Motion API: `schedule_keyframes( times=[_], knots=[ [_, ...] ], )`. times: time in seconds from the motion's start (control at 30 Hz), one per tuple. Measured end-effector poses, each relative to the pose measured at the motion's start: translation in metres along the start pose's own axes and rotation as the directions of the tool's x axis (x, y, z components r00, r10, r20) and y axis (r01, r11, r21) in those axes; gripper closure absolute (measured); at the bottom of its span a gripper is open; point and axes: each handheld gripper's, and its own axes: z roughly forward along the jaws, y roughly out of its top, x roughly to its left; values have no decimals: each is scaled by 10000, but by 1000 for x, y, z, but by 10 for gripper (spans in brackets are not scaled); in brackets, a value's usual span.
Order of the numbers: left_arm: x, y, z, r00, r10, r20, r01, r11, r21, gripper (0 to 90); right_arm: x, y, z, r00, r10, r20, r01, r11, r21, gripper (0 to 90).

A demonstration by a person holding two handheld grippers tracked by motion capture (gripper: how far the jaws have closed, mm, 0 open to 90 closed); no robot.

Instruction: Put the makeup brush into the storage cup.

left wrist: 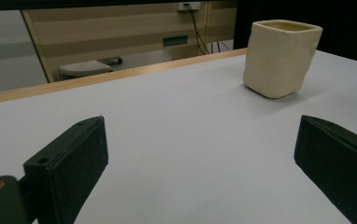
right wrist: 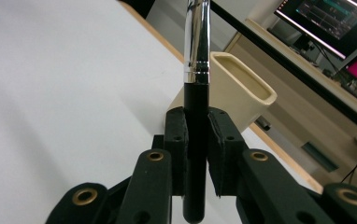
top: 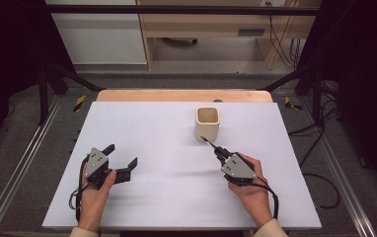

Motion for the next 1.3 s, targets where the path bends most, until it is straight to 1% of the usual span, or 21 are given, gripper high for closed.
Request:
schedule_keyframes(
  times=[0.07, 0.17, 0.2, 0.3, 0.33, 0.43, 0.5, 0.6, 0.63, 0.67, 0.7, 0.73, 0.77, 0.8, 0.9, 1.0, 1.13, 1.2, 1.23, 1.27, 1.3],
  knots=[
    [0, -1, 1, 9999, -156, -12, 156, 9999, -52, 24, -4, 0, 0, 9984, 563, -25, -563, 9981, -229, 791],
    [-1, -1, 2, 10000, -34, 27, 34, 10000, -11, 24, -10, 0, 1, 9910, 1335, -107, -1339, 9894, -567, 791],
    [-1, -1, 2, 10000, -14, 41, 14, 10000, -36, 24, -12, 0, 1, 9850, 1718, -159, -1725, 9824, -711, 791],
    [-1, -1, 1, 10000, 27, 12, -27, 9999, -104, 24, -18, 1, 2, 9694, 2443, -236, -2454, 9644, -987, 791],
    [-1, -1, 1, 10000, 34, 6, -34, 9999, -105, 24, -20, 2, 3, 9594, 2808, -281, -2822, 9531, -1098, 791],
    [0, -1, 0, 10000, 33, -34, -33, 9999, -123, 24, -24, 4, 7, 9460, 3223, -338, -3240, 9381, -1229, 791],
    [0, -1, 0, 10000, 62, -43, -63, 9999, -127, 23, -28, 6, 11, 9343, 3545, -379, -3563, 9250, -1319, 791],
    [0, -1, 0, 9999, 97, -25, -97, 9999, -137, 24, -35, 11, 18, 9120, 4077, -447, -4096, 9000, -1490, 791],
    [0, -1, 0, 9999, 118, -27, -118, 9998, -129, 24, -37, 12, 20, 9083, 4156, -472, -4177, 8951, -1557, 791],
    [0, -1, 0, 9999, 136, -24, -137, 9998, -129, 24, -40, 15, 22, 9004, 4315, -561, -4347, 8858, -1623, 791],
    [0, 0, -1, 9998, 179, -11, -179, 9998, -132, 24, -42, 17, 24, 8966, 4388, -594, -4424, 8816, -1648, 791],
    [0, 0, 0, 9998, 209, 5, -209, 9997, -128, 23, -44, 19, 26, 8900, 4518, -608, -4553, 8743, -1684, 791],
    [0, 0, 0, 9997, 231, 9, -231, 9997, -114, 24, -46, 20, 27, 8891, 4537, -615, -4572, 8728, -1707, 791],
    [0, 0, 0, 9997, 224, -1, -224, 9997, -126, 24, -48, 21, 29, 8819, 4669, -661, -4710, 8652, -1722, 791],
    [0, 0, 0, 9997, 238, 17, -238, 9996, -141, 24, -52, 22, 35, 8712, 4858, -713, -4903, 8532, -1777, 791],
    [1, 0, 0, 9998, 203, 26, -203, 9997, -164, 24, -55, 24, 42, 8697, 4887, -693, -4929, 8521, -1759, 791],
    [1, 0, 0, 9999, 140, 24, -140, 9997, -200, 22, -58, 31, 47, 8715, 4852, -717, -4896, 8518, -1863, 791],
    [0, 0, 0, 9999, 154, 48, -153, 9997, -197, 22, -61, 33, 50, 8789, 4723, -663, -4757, 8579, -1944, 791],
    [0, 0, 0, 9999, 155, 69, -154, 9997, -197, 22, -62, 35, 52, 8744, 4808, -654, -4838, 8533, -1947, 791],
    [0, 0, 0, 9998, 169, 76, -168, 9997, -201, 22, -64, 36, 53, 8770, 4762, -640, -4788, 8548, -2004, 791],
    [0, 0, 0, 9998, 175, 72, -174, 9996, -203, 21, -65, 37, 55, 8759, 4788, -605, -4801, 8518, -2098, 791]
  ],
)
